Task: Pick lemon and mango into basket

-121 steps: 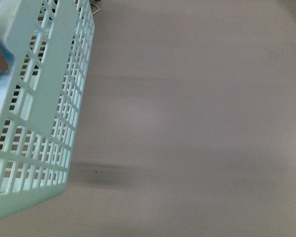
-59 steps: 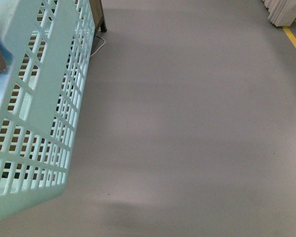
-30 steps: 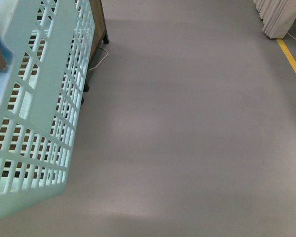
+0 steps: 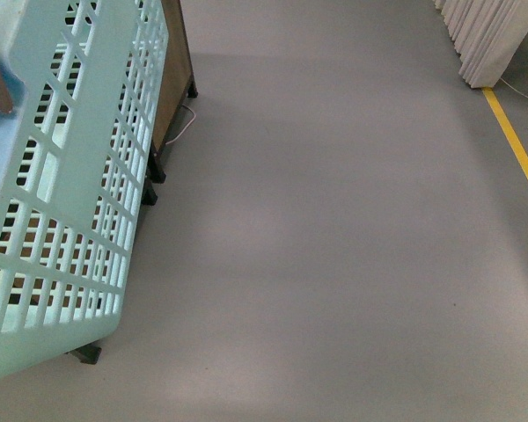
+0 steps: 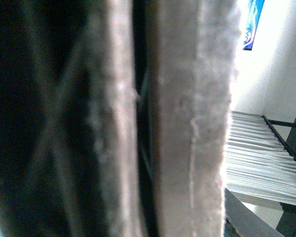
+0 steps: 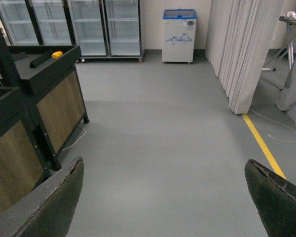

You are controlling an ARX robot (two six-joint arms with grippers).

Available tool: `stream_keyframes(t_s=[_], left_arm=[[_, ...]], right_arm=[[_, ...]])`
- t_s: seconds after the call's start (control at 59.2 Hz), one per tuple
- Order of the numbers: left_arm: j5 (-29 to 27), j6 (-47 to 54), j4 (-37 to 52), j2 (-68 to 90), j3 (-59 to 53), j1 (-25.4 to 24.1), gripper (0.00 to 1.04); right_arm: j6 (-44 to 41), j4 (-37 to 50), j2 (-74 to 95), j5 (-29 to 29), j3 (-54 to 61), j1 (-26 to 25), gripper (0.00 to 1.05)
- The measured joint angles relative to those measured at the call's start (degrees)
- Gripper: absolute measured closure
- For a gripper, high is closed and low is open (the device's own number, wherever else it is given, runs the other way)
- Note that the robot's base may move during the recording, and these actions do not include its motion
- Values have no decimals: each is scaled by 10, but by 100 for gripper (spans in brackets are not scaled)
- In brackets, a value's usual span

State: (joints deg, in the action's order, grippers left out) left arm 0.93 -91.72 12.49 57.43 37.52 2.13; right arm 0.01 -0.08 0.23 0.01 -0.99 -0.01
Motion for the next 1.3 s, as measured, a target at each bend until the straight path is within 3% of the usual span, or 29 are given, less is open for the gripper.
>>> stream_keyframes(t_s=[1.301], left_arm=[[2, 1, -1, 0, 1, 0, 76]], right_arm=[[0, 0, 0, 0, 0, 0, 9]])
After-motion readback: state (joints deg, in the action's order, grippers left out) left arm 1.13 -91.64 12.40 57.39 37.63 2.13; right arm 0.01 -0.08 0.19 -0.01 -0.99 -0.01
